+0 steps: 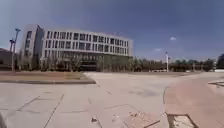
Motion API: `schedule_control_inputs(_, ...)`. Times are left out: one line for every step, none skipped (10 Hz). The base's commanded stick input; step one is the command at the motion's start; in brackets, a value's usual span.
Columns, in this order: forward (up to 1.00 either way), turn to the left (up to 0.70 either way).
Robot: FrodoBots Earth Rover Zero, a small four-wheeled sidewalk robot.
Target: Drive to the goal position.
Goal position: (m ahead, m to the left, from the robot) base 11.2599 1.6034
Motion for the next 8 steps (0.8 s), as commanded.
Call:
schedule_control_inputs(0.70, 0.01)
schedule_control_inputs(0.70, 0.01)
schedule_control_inputs(0.70, 0.01)
schedule_control_inputs(0.70, 0.01)
schedule_control_inputs(0.70, 0.01)
schedule_control_inputs(0.70, 0.01)
schedule_control_inputs(0.70, 0.01)
schedule_control_inputs(0.70, 0.01)
